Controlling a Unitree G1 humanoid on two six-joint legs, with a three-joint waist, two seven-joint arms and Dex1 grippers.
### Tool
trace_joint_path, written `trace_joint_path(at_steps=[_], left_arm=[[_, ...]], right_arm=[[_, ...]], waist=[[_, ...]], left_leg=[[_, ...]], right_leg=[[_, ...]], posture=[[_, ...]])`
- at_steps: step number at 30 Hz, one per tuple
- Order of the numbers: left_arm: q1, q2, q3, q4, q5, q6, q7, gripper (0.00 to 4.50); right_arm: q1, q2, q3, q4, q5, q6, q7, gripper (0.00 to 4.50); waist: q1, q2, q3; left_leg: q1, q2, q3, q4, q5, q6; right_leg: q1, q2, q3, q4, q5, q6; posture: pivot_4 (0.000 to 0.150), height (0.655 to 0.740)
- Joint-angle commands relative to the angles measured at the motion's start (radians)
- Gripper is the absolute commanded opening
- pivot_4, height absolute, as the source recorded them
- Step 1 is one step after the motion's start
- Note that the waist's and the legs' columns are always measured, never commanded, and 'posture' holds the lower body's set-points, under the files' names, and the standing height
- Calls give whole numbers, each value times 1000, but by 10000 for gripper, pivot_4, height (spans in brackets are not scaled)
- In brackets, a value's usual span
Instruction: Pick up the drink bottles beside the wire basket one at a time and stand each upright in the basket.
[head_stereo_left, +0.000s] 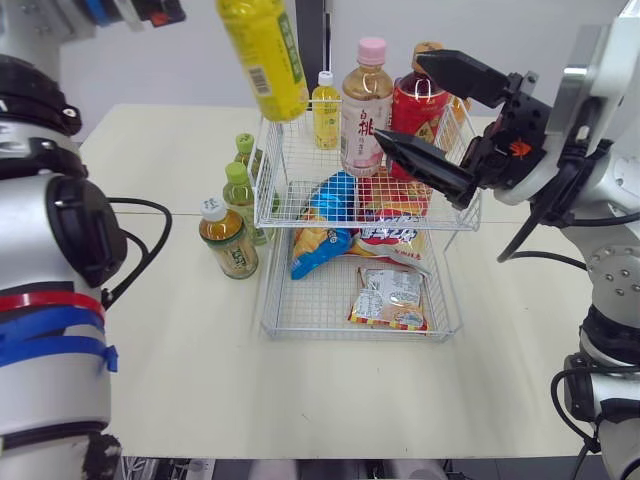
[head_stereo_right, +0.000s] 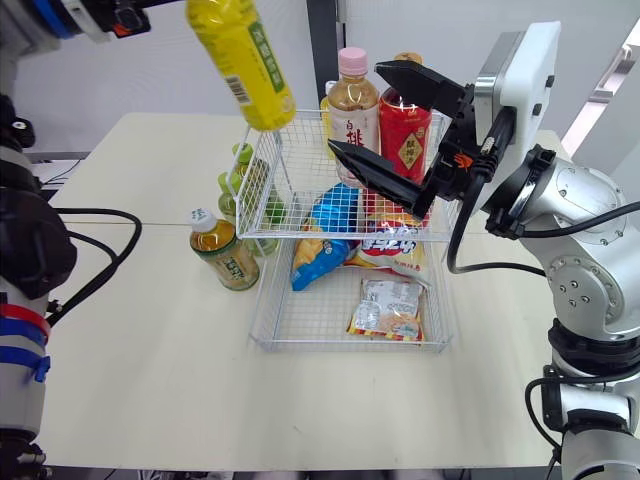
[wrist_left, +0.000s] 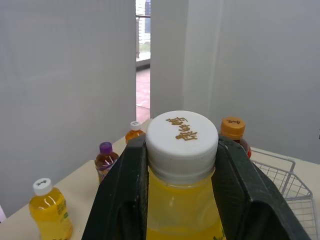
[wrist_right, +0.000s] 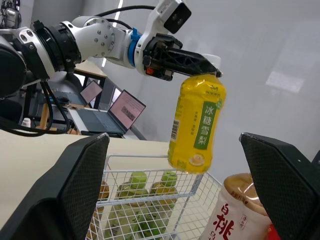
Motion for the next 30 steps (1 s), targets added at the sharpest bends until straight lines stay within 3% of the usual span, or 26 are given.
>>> trace_joint_path(at_steps=[1,11,21,30], left_arm=[[-25,-19,12,-42,-13,-39,8,13515],[69,-121,-47,-75,33,-163,36,13515],[86,-153,-54,-17,66,-240,59,13515],[104,-142,-50,0,74,-257,55,40626]], right_arm=[[0,-15,-35,-44,20,2,-24,45000],[16,-40,-46,-76,33,25,-62,45000],[31,-57,-54,-92,38,31,-85,45000],[35,-64,-50,-90,50,28,-87,45000]], waist=[[0,0,0],[1,0,0],[1,0,0],[1,0,0]], left_leg=[[0,0,0,0,0,0],[0,0,0,0,0,0],[0,-1,0,0,0,0],[0,-1,0,0,0,0]], right_leg=[[0,0,0,0,0,0],[0,0,1,0,0,0],[0,0,1,0,0,0],[0,0,1,1,0,0]], posture=[[1500,7400],[1500,7400],[1500,7400],[1500,7400]])
